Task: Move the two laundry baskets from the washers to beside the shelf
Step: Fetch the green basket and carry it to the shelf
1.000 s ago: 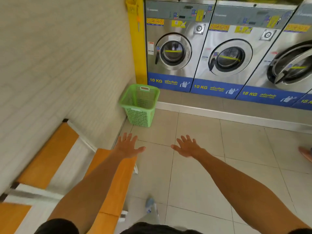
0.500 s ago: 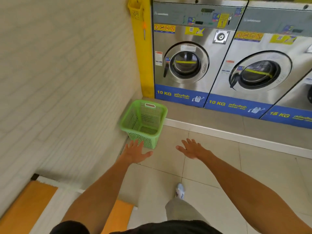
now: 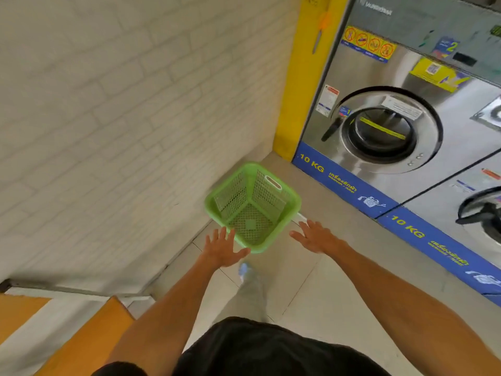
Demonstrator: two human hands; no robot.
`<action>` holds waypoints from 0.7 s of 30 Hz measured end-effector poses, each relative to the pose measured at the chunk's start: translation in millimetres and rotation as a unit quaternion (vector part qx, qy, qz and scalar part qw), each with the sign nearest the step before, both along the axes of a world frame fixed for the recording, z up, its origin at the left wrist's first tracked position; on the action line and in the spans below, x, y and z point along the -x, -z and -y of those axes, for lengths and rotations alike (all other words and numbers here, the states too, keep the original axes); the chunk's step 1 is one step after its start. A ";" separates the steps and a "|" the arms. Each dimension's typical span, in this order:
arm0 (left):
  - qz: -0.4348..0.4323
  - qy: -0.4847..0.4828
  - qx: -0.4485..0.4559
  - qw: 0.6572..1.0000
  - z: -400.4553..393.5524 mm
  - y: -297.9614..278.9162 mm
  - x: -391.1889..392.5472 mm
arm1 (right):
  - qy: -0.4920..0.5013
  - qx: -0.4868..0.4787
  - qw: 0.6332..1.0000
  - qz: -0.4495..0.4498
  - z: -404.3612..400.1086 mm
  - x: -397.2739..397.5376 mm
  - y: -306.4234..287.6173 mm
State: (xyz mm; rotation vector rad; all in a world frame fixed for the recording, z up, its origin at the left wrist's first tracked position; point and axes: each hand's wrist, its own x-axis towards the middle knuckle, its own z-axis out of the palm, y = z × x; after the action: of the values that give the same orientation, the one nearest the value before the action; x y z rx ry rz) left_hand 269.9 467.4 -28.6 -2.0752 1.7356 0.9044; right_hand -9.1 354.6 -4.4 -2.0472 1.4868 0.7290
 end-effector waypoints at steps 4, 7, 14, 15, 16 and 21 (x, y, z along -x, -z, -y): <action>0.001 -0.056 -0.013 0.998 55.2 14.2 -15.1 | -0.037 -0.012 0.999 0.001 76.6 -21.2 17.1; 0.003 -0.094 -0.015 0.995 89.8 17.8 -20.3 | -0.080 -0.020 0.997 -0.003 125.2 -35.5 28.4; -0.021 -0.213 -0.039 0.976 142.5 30.4 -14.1 | -0.135 -0.045 0.990 0.020 217.9 -64.8 58.1; -0.026 -0.236 -0.048 0.970 146.3 31.6 -9.5 | -0.145 -0.043 0.988 0.024 229.6 -69.1 62.1; -0.028 -0.260 -0.053 0.964 148.8 33.3 -4.3 | -0.161 -0.042 0.986 0.029 240.6 -72.9 67.2; -0.048 -0.393 -0.065 0.916 160.4 43.4 25.3 | -0.273 -0.053 0.960 0.021 293.5 -89.2 87.1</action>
State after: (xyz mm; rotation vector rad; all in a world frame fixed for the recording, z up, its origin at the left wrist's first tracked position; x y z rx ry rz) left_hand 244.6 307.0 -72.1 -2.6935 0.7891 1.2899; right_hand 80.1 61.1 -91.5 -2.3902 0.8283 0.9388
